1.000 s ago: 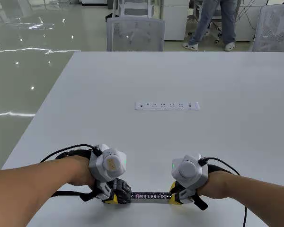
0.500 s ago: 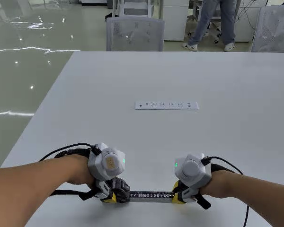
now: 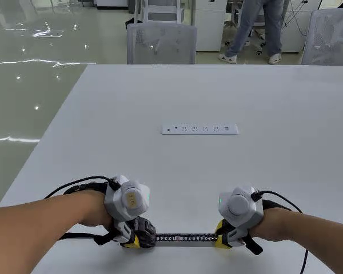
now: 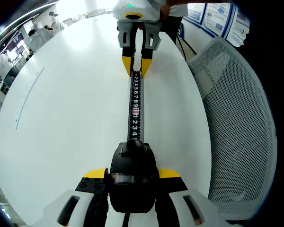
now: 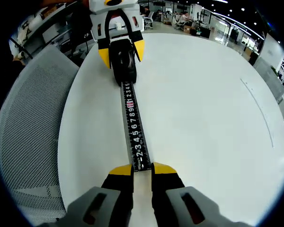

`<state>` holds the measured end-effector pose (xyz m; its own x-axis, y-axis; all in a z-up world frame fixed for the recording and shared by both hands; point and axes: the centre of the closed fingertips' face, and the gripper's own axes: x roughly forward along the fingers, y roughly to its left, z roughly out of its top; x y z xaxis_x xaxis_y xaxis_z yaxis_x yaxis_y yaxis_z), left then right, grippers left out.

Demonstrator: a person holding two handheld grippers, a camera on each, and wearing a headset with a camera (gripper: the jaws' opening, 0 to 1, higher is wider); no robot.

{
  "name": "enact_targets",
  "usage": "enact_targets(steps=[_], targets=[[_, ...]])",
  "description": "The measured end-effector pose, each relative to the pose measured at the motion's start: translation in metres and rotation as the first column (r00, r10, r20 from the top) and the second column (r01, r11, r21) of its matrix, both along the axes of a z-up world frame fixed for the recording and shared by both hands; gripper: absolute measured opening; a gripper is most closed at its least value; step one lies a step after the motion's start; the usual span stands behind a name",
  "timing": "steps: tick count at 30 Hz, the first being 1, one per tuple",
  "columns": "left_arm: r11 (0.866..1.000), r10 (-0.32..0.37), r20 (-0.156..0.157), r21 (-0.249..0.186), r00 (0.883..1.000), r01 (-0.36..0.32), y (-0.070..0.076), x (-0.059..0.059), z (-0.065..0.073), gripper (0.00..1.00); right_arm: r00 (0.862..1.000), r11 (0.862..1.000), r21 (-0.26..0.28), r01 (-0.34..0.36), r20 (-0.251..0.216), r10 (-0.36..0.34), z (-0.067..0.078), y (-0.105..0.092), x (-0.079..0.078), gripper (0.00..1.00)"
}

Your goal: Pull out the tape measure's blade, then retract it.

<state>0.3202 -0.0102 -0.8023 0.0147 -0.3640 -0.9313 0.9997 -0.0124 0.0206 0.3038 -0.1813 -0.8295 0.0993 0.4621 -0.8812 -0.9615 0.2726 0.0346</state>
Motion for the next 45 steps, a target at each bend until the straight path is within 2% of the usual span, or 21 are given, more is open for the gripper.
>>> enact_targets(steps=[31,45], targets=[[1.000,0.007,0.000,-0.008,1.000,-0.007,0.000,0.001,-0.001,0.35,0.999,0.999,-0.010,0.052,-0.015,-0.052,-0.001,-0.041,-0.003,0.11],[1.000,0.006,0.005,-0.007,1.000,-0.006,0.001,0.001,-0.001,0.35,0.999,0.999,-0.026,0.041,-0.005,-0.041,0.000,-0.051,-0.004,0.11]])
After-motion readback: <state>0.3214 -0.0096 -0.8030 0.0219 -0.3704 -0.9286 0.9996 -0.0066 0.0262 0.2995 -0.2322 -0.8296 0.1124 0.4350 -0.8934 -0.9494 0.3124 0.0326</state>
